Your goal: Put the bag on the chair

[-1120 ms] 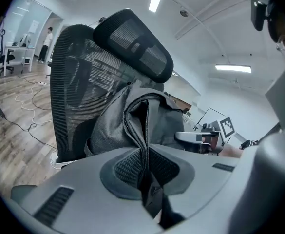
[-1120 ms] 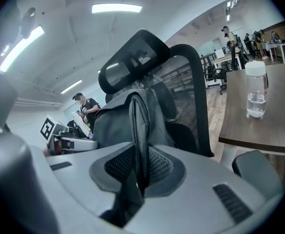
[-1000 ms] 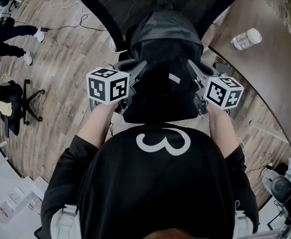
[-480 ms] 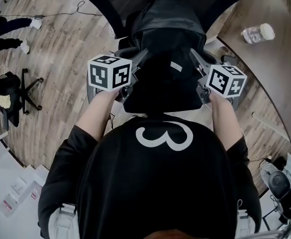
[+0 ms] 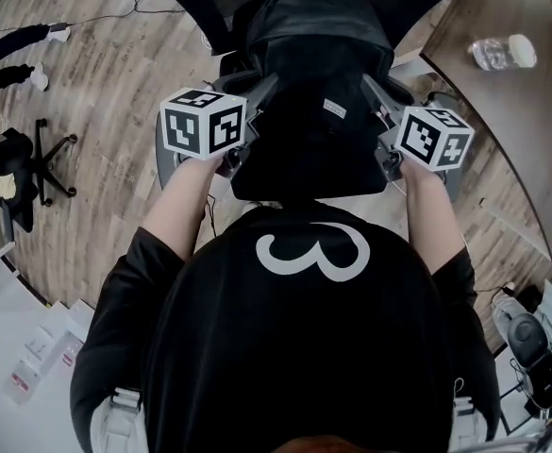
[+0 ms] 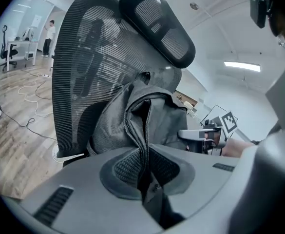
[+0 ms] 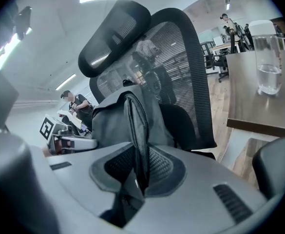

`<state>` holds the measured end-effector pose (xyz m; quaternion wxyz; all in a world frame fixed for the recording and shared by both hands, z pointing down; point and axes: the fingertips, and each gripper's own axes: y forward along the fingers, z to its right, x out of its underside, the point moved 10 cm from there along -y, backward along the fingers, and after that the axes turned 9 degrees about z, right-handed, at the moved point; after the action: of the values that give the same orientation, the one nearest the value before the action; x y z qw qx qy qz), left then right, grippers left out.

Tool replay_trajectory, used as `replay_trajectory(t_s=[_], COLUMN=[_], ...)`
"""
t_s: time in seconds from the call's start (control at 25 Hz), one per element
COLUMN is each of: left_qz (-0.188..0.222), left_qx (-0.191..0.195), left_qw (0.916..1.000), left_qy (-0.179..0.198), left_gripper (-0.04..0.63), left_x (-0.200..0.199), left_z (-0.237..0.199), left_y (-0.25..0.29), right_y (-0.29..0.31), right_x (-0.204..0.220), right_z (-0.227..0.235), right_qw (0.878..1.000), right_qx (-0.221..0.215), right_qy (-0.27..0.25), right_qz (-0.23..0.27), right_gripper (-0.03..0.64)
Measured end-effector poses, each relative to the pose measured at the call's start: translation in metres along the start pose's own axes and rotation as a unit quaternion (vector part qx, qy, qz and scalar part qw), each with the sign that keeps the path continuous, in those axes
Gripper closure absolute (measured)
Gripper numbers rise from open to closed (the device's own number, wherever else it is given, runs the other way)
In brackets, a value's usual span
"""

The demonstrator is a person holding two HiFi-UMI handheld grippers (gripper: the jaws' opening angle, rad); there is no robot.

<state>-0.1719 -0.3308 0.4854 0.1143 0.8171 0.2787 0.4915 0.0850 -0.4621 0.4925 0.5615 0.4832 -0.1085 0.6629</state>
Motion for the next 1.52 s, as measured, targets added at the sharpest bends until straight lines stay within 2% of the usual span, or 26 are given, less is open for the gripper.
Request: replay_trajectory(t_s=[0.68, 1.04, 1.36, 1.52], left_qz=[0.005, 0.006, 0.007, 0.0], left_qx=[-0.009, -0.013, -0.02, -0.017], left_qw=[0.9999, 0.9999, 0.9997, 0.9998], left_qy=[0.003, -0.009, -0.009, -0.01], left_gripper=[0.546, 0.545, 0.471, 0.44], left_x=[0.015, 0.018, 0.021, 0.019], left_z=[-0.014, -0.017, -0.017, -0.015], left_y=[0.01, 0.013, 0.01, 0.002], right_y=[0.012, 0.013, 0.004, -0.003], right_x=[0.017, 0.018, 0.019, 0.02], right_z=[0.01, 0.01, 0.007, 0.005], right_qw=[1.0, 1.0, 1.0, 1.0], right_qx=[-0.012, -0.015, -0.007, -0.001], right_qy=[0.016, 0.018, 0.009, 0.013], right_qz=[0.008, 0.006, 0.001, -0.002], right_gripper=[0.548, 0.548, 0.541, 0.469])
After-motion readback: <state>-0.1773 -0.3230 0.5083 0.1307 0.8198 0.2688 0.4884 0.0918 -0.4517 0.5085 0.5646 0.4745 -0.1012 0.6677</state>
